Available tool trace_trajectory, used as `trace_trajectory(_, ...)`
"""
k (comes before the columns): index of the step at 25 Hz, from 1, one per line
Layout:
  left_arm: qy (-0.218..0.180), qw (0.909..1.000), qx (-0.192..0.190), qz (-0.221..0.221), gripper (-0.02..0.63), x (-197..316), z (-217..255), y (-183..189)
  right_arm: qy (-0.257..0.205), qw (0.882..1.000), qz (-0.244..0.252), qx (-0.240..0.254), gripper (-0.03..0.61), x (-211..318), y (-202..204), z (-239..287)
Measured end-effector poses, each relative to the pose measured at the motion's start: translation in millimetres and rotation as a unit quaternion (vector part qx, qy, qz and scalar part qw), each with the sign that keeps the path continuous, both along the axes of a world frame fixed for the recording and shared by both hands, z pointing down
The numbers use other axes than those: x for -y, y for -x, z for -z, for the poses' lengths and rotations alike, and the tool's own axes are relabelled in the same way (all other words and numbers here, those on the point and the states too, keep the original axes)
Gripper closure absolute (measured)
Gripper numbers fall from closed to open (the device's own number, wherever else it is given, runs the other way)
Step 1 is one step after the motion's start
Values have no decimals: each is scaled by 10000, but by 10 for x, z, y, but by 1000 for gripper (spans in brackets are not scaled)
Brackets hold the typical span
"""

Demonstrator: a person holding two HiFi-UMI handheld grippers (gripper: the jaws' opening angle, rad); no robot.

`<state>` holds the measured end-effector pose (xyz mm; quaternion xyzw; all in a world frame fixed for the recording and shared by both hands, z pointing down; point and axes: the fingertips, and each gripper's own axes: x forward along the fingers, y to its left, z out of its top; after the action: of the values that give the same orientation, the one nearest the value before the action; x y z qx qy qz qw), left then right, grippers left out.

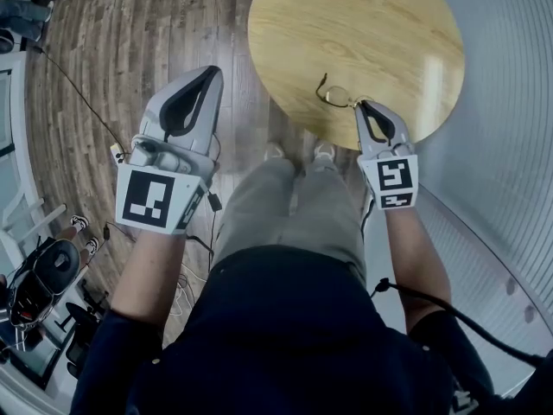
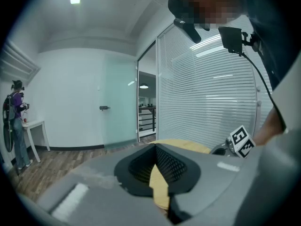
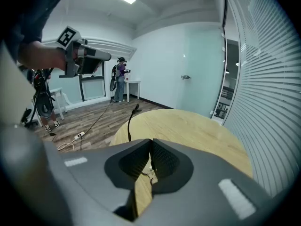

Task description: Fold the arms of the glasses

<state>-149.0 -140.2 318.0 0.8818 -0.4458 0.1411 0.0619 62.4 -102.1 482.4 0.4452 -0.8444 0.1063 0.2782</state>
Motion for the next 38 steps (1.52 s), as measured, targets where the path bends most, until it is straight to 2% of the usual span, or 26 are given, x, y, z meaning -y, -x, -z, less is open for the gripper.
trace_trajectory(16,-2,9999,114,-116,611,119,-43,93,-15,9999,-95,94,551,81,167,-145)
trace_trajectory(38,95,9996,195,175,611,80,-91,333,178,9997,109,135,551,180,304,-294)
